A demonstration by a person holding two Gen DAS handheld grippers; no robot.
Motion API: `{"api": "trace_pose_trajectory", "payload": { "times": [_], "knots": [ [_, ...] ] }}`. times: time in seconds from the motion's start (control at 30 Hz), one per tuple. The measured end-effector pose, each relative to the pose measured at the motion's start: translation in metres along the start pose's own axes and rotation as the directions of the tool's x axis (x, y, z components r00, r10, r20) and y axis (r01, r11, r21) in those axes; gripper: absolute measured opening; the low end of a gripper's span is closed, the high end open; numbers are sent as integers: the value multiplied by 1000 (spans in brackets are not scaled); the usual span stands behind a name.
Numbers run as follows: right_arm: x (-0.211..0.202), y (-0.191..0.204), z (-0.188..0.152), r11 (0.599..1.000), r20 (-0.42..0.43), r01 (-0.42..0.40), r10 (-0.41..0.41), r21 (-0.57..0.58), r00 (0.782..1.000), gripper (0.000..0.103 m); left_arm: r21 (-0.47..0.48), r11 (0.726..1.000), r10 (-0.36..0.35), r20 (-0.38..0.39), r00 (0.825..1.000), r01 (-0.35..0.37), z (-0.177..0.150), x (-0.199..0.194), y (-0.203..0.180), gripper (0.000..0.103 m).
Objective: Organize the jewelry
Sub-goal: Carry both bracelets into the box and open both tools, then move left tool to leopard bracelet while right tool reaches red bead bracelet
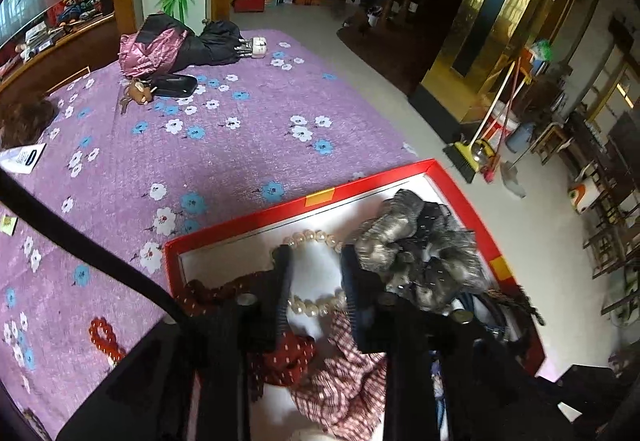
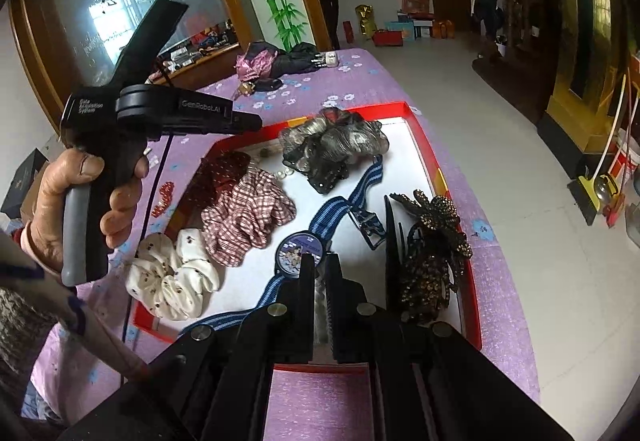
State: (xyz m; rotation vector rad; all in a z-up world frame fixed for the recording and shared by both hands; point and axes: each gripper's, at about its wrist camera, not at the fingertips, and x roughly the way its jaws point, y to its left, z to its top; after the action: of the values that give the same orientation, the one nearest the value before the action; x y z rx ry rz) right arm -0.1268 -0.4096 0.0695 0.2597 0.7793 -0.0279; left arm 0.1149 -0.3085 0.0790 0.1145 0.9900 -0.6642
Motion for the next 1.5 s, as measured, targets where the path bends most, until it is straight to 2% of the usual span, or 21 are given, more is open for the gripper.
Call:
{"api": "trace_pose_trajectory", "payload": {
  "times": [0.1,0.23,0.33,0.4,0.47,0.57,0.67,0.83,0.97,1.13,1.23,1.37,1.5],
  "knots": [
    [-6,3,1,1000,14,3,-3,-1,1000,6,-14,1000,-5,15,1000,5,-5,-17,3,26],
    [-18,10,-1,1000,36,5,-4,-5,999,6,-33,999,22,43,999,-21,-21,-48,9,35],
    [-27,18,-3,1000,51,5,-4,-14,999,6,-51,998,31,64,997,-27,-42,-77,19,37],
    [-33,27,-6,1000,60,10,-8,-27,998,9,-69,997,34,75,997,-29,-55,-92,30,37],
    [-37,36,-8,999,69,13,-11,-39,998,18,-86,996,41,86,995,-33,-69,-109,43,38],
    [-43,52,-10,998,78,6,-2,-57,997,19,-119,990,92,107,990,-79,-89,-135,70,41],
    [-47,73,-12,996,82,-6,13,-83,997,19,-159,975,173,115,978,-154,-112,-161,103,42],
    [-42,111,-12,990,68,-54,63,-130,996,19,-252,941,260,110,959,-226,-145,-197,162,42],
    [-28,146,-15,981,42,-102,110,-167,993,30,-330,899,337,104,936,-287,-170,-217,211,45],
    [0,186,-18,966,-29,-152,150,-209,988,33,-405,853,386,62,921,-330,-198,-221,262,45],
    [21,202,-14,961,-73,-177,165,-211,984,33,-428,836,395,34,918,-343,-209,-212,282,45],
    [51,211,3,968,-111,-191,174,-161,978,33,-451,825,378,-5,926,-340,-219,-191,301,45],
    [81,217,26,982,-114,-152,139,-112,984,41,-469,827,342,-18,939,-310,-226,-172,312,45]
  ]
}}
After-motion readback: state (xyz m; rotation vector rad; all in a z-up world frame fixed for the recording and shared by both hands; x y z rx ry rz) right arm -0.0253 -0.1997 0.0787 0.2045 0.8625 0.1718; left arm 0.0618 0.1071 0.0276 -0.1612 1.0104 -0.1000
